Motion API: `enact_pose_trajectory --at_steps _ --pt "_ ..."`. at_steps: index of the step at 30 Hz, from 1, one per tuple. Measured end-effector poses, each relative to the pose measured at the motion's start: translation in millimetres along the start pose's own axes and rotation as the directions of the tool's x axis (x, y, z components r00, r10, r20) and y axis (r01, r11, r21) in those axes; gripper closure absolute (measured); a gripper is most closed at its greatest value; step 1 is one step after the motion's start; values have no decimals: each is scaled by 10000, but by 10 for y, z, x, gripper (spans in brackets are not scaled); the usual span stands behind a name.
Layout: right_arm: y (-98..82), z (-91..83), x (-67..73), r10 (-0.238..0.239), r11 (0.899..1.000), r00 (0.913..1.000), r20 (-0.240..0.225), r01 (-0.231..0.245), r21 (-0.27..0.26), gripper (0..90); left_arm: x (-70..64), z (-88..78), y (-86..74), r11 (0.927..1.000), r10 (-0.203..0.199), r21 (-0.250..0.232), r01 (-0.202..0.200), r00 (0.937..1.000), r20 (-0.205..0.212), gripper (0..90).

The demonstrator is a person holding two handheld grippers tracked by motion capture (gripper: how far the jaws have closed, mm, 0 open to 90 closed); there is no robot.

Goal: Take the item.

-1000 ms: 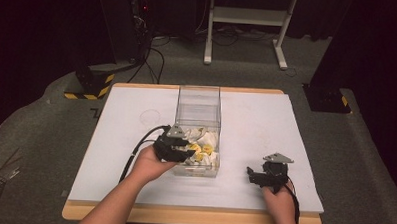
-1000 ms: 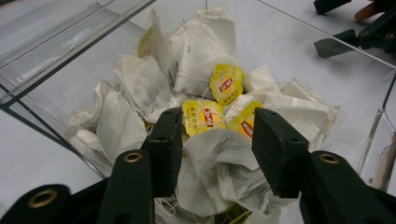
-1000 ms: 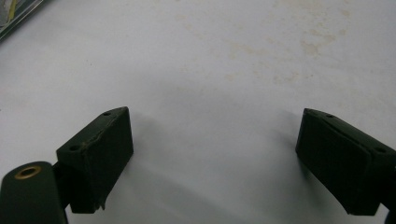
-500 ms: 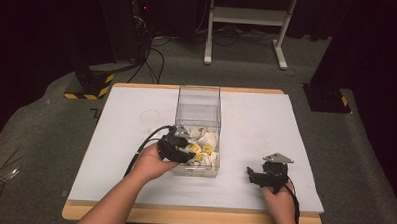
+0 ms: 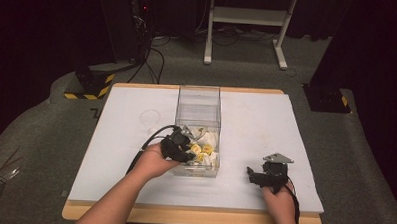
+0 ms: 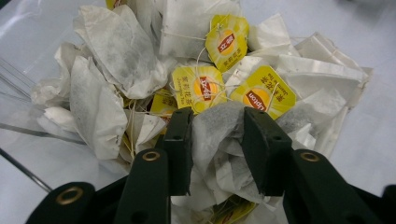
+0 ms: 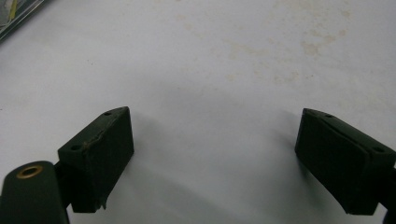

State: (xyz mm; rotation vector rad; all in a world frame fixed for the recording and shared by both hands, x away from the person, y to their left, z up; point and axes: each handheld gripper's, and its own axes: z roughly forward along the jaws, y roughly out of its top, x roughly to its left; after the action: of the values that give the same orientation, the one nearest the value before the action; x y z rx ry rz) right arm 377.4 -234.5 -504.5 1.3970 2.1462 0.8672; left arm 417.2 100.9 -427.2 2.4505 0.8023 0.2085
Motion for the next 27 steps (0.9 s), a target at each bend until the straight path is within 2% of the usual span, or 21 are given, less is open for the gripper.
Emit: enact_pose_trajectory --at_steps 5,10,13,18,23,27 --pt "0 0 0 2 10000 10000 1 -2 -3 116 -18 2 -9 9999 118 -49 -119 9998 -162 716" --pt "-1 0 2 -4 10000 10000 8 4 -11 117 -31 -5 -25 9997 -42 -232 35 9996 -283 758" --pt "-1 0 1 -3 10000 10000 5 3 -10 117 -56 -13 -32 9995 83 -302 -96 9991 -413 779" --pt "-1 0 1 1 10000 10000 0 -1 -10 117 -50 -24 -55 9980 -128 -617 101 9990 -428 785" --pt "0 0 0 0 10000 10000 -6 0 -6 117 -56 -58 -63 9960 -91 -890 29 9976 -691 785" --pt "0 0 -1 3 10000 10000 -12 -3 -8 117 -52 -87 -71 9942 -95 -1080 26 9979 -637 788"
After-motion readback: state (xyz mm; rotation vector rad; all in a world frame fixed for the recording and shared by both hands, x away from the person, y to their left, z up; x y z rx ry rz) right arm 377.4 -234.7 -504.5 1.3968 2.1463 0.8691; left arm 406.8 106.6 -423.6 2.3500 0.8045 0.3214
